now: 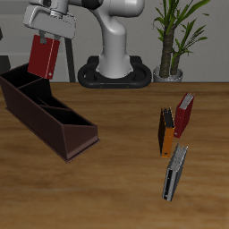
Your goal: Place the right red book into the right desk caddy's back compartment
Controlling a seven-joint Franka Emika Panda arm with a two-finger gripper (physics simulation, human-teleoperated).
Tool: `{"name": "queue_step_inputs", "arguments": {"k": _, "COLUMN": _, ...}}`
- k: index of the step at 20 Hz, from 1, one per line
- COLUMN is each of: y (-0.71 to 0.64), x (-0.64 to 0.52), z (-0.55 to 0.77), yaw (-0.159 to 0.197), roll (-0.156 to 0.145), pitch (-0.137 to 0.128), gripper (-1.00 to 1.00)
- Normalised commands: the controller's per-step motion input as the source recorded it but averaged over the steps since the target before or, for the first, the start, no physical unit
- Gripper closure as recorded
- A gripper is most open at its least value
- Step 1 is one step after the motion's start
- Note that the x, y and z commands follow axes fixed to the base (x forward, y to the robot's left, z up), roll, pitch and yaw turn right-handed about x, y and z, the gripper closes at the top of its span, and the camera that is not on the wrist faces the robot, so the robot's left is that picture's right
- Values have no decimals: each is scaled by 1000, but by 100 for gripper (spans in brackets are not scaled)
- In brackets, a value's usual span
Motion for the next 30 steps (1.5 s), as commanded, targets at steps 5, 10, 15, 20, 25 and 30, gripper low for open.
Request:
{"name": "queue_step_inputs", "arguments": {"k": 5, "y": -82, "x": 66, "z": 25, "yaw": -11, "roll": -25, "pitch": -12, "gripper": 100}}
{"name": "queue_step_inputs", "arguments": {"k": 10, "y": -96, "x": 49, "z": -12, "yaw": 17, "roll": -18, "pitch": -7, "gripper": 100}}
{"name": "queue_step_inputs", "arguments": {"k": 15, "y": -51, "x": 95, "z": 130, "yaw": -16, "roll": -12, "pitch": -26, "gripper": 100}}
{"name": "queue_step_inputs", "arguments": {"k": 20, "y": -64, "x": 143, "z": 108, "yaw": 7, "roll": -11, "pitch": -33, "gripper": 100}}
{"name": "queue_step_inputs", "arguments": {"k": 25, "y": 43, "x": 125, "z": -64, "yaw": -27, "roll": 22, "pitch": 19, "gripper": 100}}
{"name": "queue_step_inputs", "arguments": {"k": 30, "y": 114, "x": 154, "z": -70, "yaw": -29, "roll": 32, "pitch": 14, "gripper": 100}}
